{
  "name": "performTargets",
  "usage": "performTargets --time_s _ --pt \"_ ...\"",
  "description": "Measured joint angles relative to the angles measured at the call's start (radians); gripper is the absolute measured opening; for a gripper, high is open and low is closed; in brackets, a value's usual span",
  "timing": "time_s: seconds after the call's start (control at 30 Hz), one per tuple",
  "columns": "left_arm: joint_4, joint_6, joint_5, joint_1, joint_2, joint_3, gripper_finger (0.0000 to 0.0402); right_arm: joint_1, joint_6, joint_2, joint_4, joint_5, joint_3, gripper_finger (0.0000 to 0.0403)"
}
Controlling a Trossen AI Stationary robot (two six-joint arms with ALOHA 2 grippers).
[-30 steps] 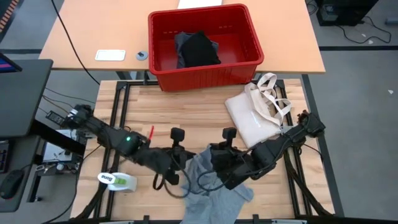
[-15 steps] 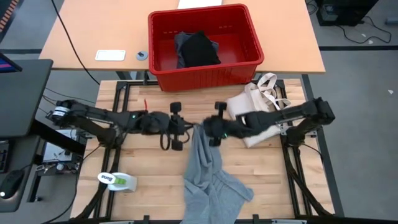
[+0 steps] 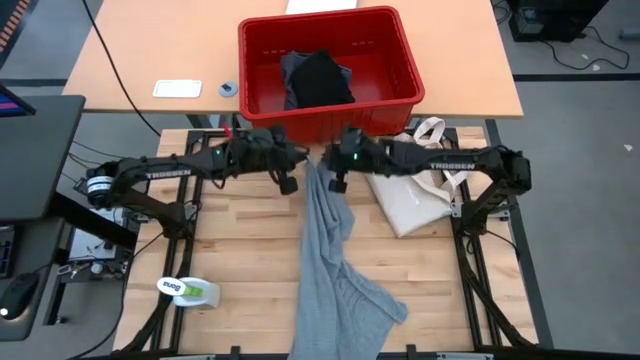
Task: Fold Laundry from Bin
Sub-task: Fold the gray shirt
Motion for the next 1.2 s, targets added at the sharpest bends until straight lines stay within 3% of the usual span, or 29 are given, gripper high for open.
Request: performTargets --time_s 0.13,0.53,0.87,1.1,1.2 --pt "0.032 0.013 0.009 0.058 0.003 0.000 0.0003 -0.072 -0.012 0.000 0.121 -0.162 0.000 0.0019" --pt "0.268 0.087 0.005 0.233 0.017 0.000 0.0001 -0.181 -0.091 0.000 0.411 -0.134 0.000 0.0019" --pt "0.278 0.043 -0.004 0.285 0.103 0.000 0.0003 -0.241 -0.050 0.000 0.352 -0.229 0.000 0.0020" --pt "0.285 0.056 -0.003 0.267 0.143 0.000 0.0004 -0.237 -0.013 0.000 0.312 -0.155 0.001 0.0019" --pt "0.291 0.062 -0.003 0.255 0.145 0.000 0.0004 -0.237 -0.045 0.000 0.284 -0.200 0.001 0.0017"
